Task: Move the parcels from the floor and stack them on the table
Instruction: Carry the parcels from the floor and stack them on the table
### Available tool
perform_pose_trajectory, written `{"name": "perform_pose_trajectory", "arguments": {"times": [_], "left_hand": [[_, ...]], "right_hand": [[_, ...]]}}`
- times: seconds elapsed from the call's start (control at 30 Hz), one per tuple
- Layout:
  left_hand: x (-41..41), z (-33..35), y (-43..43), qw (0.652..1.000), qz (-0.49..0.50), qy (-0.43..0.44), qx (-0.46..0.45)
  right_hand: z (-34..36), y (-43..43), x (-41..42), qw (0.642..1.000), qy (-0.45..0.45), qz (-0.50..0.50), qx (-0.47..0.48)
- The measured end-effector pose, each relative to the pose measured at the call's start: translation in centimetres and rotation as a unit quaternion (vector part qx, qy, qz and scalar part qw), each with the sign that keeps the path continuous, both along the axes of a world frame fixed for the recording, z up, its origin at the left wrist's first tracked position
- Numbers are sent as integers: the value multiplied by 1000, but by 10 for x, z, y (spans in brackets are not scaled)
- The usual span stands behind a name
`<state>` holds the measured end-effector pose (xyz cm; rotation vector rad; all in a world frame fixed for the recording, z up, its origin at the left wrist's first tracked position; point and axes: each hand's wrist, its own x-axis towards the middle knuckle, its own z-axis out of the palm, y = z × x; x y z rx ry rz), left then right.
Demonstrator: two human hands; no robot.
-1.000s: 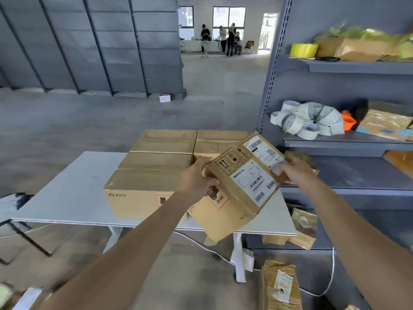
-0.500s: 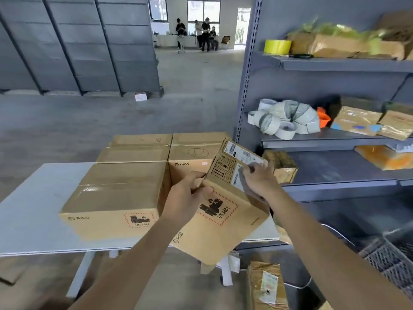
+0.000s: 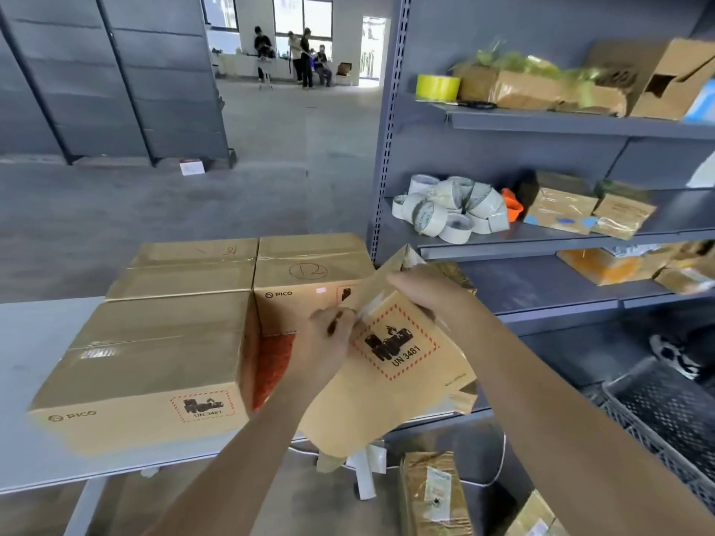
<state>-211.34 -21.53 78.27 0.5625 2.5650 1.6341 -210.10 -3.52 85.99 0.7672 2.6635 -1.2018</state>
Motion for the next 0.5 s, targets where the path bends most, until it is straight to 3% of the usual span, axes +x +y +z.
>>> {"name": "perform_pose_trajectory", "arguments": {"times": [0.17, 0.27, 0.33, 0.4, 0.5], "left_hand": [[-44, -62, -30, 962, 99, -210, -142], [-54, -86, -38, 917, 103, -370, -110], [-59, -95, -37, 894, 103, -434, -39], [-61, -97, -32, 892, 118, -436, 25], [-55, -97, -33, 915, 137, -380, -11]], "right_hand": [[-3, 30, 2, 998, 5, -41, -41], [-9, 35, 1, 998, 9, -47, -39], [-11, 39, 1, 998, 10, -44, -37], [-11, 48, 4, 999, 3, -36, -31], [-20, 66, 12, 999, -27, -26, -31]]}}
